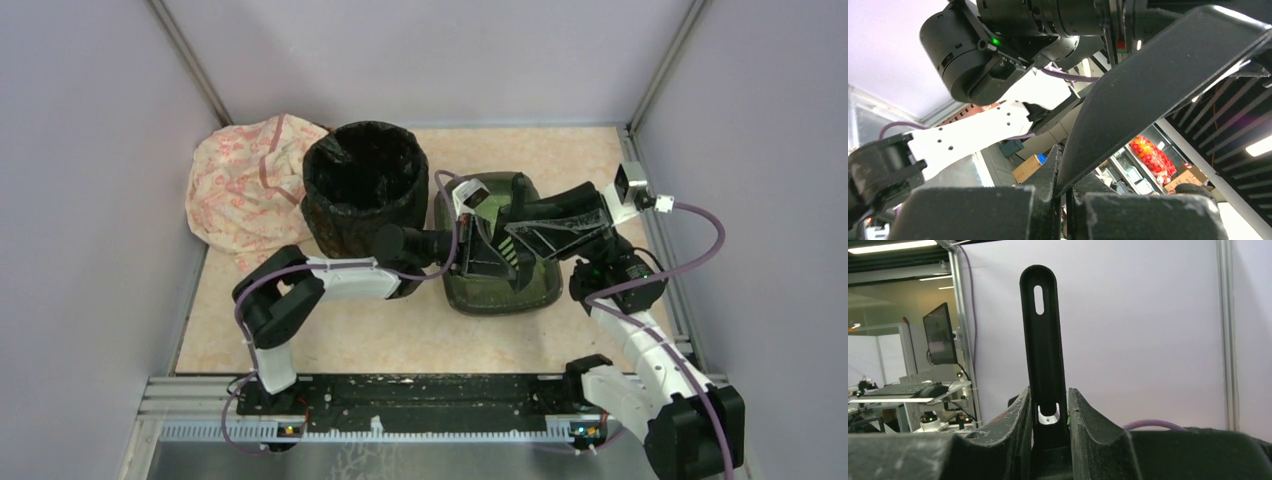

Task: Clean the litter box

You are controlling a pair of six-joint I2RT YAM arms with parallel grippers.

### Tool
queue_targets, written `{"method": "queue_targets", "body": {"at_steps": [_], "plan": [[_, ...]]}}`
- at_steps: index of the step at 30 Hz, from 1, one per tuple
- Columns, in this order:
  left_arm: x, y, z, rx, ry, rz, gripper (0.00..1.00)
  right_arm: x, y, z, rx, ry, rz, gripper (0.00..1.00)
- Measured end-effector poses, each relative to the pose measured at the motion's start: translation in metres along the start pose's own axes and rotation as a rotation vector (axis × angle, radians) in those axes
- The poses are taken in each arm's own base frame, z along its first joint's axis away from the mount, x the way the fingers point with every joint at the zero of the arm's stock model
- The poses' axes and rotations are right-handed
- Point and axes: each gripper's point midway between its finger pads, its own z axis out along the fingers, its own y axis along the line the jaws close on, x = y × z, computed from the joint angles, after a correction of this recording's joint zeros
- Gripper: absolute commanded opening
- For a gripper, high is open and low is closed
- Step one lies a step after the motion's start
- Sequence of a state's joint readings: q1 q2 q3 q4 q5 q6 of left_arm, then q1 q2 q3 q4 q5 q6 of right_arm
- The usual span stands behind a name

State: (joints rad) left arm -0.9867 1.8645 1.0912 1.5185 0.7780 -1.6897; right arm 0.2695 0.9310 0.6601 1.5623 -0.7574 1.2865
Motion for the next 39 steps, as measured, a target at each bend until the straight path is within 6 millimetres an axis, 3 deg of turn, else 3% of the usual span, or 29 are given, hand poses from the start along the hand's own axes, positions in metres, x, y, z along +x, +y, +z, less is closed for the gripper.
{"method": "queue_targets", "body": {"at_steps": [4,7,11,17,24,29,34,39], "plan": [[-0.001,0.004,-0.024,-0.051,-0.035,0.01,0.0,0.01,-0.011,-0.008,0.035,0.017,-0.032,0.47],[-0.006,0.011,-0.045,-0.11,-0.065,0.046,0.0,0.015,-0.024,-0.012,0.112,0.047,-0.052,0.56],[-0.014,0.022,-0.061,-0.21,-0.09,0.095,0.0,0.018,-0.041,-0.017,0.227,0.094,-0.109,0.57],[-0.015,0.024,-0.062,-0.295,-0.086,0.185,0.0,0.02,-0.067,-0.027,0.384,0.174,-0.18,0.57],[-0.019,0.043,-0.072,-0.413,-0.101,0.215,0.0,0.035,-0.093,-0.053,0.554,0.263,-0.202,0.5],[-0.023,0.046,-0.084,-0.469,-0.1,0.205,0.0,0.038,-0.105,-0.064,0.641,0.329,-0.223,0.54],[-0.032,0.042,-0.106,-0.546,-0.091,0.218,0.0,0.033,-0.111,-0.059,0.666,0.412,-0.225,0.54],[-0.051,0.012,-0.129,-0.609,-0.076,0.292,0.0,0.032,-0.118,-0.058,0.677,0.464,-0.225,0.47]]}}
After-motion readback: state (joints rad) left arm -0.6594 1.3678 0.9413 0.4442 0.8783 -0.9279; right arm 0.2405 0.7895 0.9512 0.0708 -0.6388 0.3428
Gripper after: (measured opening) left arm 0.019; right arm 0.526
